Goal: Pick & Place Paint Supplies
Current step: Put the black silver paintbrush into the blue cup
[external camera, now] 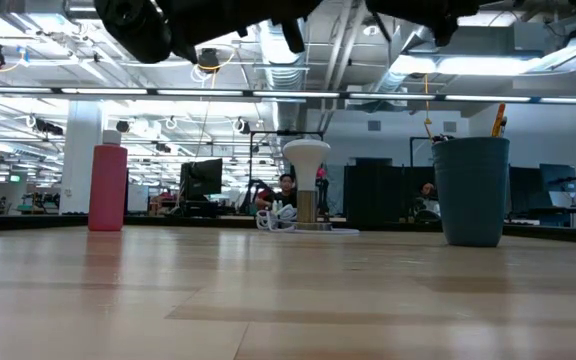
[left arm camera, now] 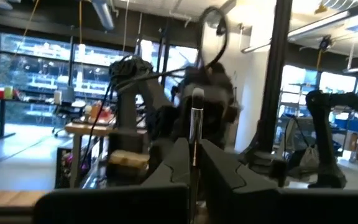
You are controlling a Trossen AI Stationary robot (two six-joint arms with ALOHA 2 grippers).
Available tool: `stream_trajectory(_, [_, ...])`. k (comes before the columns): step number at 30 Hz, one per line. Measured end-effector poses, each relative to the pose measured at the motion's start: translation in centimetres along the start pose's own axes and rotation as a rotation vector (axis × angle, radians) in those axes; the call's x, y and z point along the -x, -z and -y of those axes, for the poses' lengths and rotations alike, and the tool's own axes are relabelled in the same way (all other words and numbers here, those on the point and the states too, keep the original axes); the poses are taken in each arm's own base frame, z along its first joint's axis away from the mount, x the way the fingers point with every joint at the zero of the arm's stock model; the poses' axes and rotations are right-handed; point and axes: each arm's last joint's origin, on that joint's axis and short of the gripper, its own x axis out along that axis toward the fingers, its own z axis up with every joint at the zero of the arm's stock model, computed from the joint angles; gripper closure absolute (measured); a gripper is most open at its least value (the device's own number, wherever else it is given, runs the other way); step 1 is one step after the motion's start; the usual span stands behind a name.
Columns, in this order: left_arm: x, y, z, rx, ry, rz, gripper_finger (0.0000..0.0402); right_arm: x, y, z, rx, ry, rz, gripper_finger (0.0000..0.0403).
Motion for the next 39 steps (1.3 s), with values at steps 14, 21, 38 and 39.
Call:
stream_trajectory(14, [-0.2,1.4,0.7,0.022,0.275,-0.21,0.0401,3.0,-2.1,0.1,-0.101,-0.023,0.03,0.0206])
stream_trajectory(21, [0.0,1.8,1.5,0.03,0.467,-0.254,0.0401,1.4,-1.7,0.3,-0.128,-0.267,0.021,0.0182])
stream_trajectory(38, [0.0,1.8,1.7,0.031,0.47,-0.257,0.0401,-2.7,-0.3,0.4,-0.117,-0.4,0.149,0.0195])
stream_trajectory(39, [0.0,1.8,1.7,0.031,0.47,-0.258,0.0401,-2.7,-0.4,0.4,-0.116,-0.412,0.151,0.0195])
